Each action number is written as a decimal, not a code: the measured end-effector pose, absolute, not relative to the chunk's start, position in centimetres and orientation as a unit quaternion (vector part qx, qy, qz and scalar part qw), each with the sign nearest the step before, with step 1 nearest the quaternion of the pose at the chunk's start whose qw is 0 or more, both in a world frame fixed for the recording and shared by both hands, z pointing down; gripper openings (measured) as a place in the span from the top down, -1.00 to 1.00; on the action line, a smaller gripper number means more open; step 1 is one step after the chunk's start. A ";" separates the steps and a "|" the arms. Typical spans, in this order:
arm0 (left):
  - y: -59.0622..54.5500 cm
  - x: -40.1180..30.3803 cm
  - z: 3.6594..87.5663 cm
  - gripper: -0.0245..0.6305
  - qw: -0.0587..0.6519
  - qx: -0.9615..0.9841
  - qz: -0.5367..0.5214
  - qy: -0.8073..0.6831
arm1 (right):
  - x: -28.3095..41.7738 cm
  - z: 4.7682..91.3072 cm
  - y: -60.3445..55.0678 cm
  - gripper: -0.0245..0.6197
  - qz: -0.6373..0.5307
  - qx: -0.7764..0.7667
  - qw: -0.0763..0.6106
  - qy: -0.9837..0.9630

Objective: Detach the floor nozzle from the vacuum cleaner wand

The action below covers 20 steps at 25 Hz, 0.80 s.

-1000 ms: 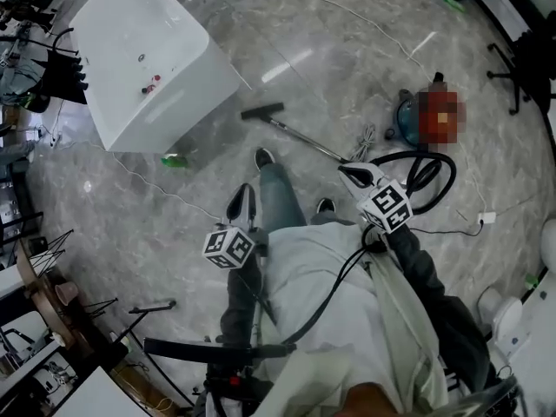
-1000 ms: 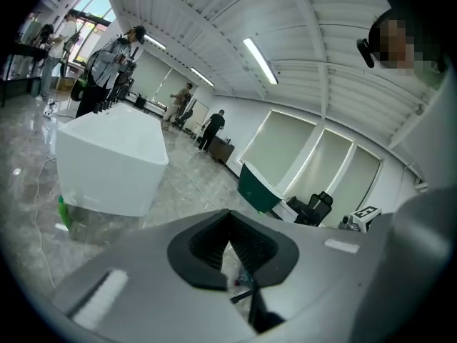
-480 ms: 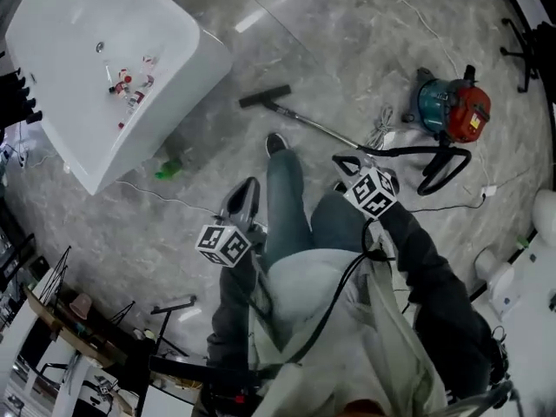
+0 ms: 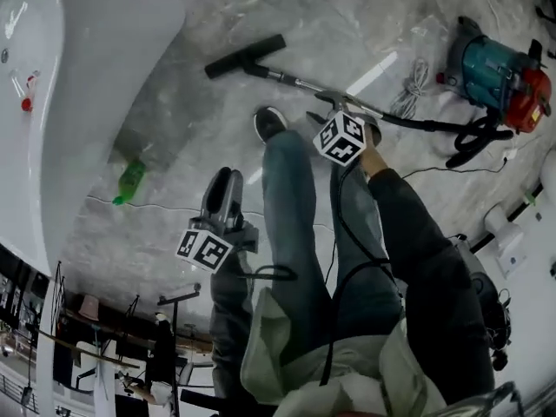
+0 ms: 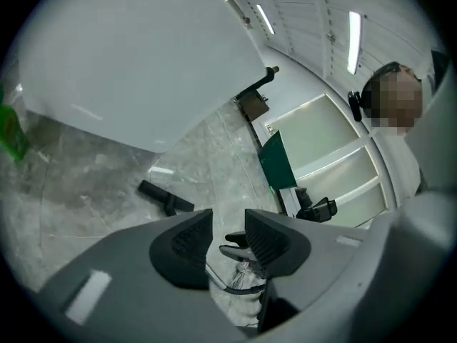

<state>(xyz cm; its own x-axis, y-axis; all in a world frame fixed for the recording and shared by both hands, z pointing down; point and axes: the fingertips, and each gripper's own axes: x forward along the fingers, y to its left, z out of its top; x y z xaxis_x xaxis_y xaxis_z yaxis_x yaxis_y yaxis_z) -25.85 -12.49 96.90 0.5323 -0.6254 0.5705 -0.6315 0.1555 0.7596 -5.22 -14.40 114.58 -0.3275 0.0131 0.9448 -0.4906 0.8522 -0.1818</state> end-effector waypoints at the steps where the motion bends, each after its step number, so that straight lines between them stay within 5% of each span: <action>1: -12.6 -26.6 98.6 0.46 0.591 0.645 0.004 -0.484 | -5.2 117.6 -14.6 0.33 0.219 0.152 0.570 -0.778; 10: -12.5 -35.0 107.1 0.46 0.592 0.626 0.041 -0.507 | -7.1 136.1 -13.9 0.31 0.181 0.109 0.648 -0.732; 20: -11.7 -33.0 111.2 0.29 0.608 0.622 0.130 -0.476 | -7.4 136.8 -14.2 0.35 0.219 0.115 0.661 -0.708</action>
<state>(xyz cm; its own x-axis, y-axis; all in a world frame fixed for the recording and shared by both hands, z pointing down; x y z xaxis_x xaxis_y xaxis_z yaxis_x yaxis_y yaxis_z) -32.97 -11.68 111.22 0.5137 -0.4333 0.7405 -0.7497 0.1929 0.6330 -7.43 -14.16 136.76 -0.0994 0.1266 0.9870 -0.4518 0.8780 -0.1581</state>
